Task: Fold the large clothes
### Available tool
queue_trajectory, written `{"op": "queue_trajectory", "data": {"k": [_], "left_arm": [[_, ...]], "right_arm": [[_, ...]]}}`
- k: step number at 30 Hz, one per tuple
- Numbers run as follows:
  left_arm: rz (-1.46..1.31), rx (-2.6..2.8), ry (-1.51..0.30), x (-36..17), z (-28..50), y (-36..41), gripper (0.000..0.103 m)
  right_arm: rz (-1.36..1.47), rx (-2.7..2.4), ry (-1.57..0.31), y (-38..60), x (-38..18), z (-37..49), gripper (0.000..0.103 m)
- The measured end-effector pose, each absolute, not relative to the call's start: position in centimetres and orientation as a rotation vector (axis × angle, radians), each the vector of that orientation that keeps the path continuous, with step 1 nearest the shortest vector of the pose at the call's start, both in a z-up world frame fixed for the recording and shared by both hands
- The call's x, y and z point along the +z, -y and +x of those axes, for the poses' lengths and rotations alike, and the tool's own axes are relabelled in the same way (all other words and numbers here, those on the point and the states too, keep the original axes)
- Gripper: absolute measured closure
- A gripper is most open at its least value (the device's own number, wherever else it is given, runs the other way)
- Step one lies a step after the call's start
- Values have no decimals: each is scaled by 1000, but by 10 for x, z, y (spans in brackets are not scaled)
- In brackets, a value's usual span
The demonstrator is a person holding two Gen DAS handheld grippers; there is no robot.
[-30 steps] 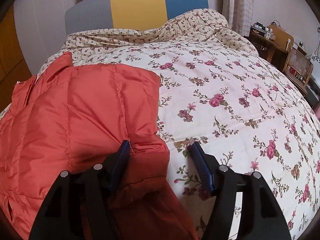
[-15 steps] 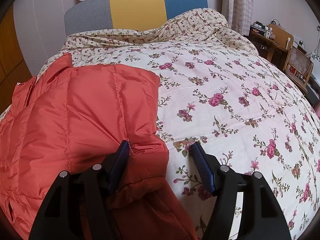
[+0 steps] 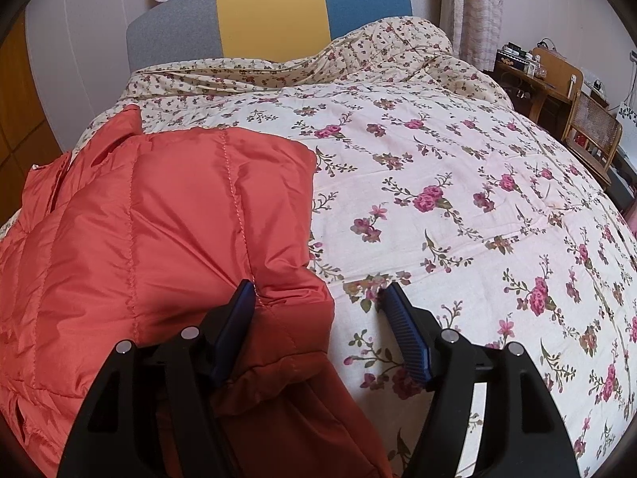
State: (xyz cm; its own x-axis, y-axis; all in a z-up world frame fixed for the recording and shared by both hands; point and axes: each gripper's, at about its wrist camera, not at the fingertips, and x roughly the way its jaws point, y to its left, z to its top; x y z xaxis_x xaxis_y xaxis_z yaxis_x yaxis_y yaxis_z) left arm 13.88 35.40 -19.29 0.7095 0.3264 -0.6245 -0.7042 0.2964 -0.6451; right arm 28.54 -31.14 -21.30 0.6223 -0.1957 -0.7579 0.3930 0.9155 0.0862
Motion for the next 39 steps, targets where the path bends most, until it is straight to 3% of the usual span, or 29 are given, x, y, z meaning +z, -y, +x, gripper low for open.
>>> {"op": "queue_trajectory", "data": {"k": [11, 20, 29, 39], "left_arm": [[-482, 568, -289, -106, 185, -230, 84], [-170, 350, -270, -74, 217, -114, 84], [0, 134, -289, -75, 237, -15, 84], [195, -14, -391, -117, 253, 65, 84]], "right_arm": [[261, -342, -833, 311, -213, 286, 35], [268, -342, -833, 310, -214, 287, 35], [269, -342, -832, 310, -214, 286, 35], [269, -342, -831, 309, -214, 286, 35]]}}
